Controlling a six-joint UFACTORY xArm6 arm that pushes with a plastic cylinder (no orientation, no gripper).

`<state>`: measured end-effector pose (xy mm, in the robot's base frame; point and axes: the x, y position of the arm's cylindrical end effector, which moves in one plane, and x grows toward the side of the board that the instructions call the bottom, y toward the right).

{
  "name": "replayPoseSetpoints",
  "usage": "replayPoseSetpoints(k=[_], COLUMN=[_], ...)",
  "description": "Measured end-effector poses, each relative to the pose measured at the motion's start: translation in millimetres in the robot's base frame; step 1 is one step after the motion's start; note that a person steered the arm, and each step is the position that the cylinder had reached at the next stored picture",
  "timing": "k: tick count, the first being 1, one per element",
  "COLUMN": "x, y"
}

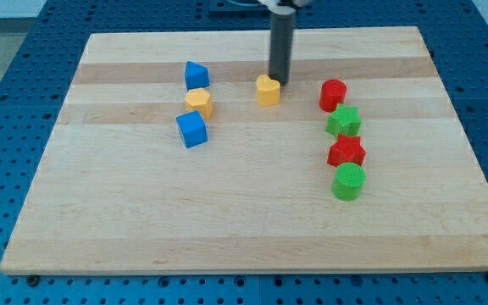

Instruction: Push the yellow heart into the red circle

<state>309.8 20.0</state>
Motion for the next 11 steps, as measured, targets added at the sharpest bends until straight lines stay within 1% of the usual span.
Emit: replayPoseSetpoints(k=[2, 3, 4, 5, 6, 7, 9, 11], x=[0, 0, 1, 26, 34, 33, 32, 32], y=[-9, -38, -42, -40, -40, -31, 31, 46])
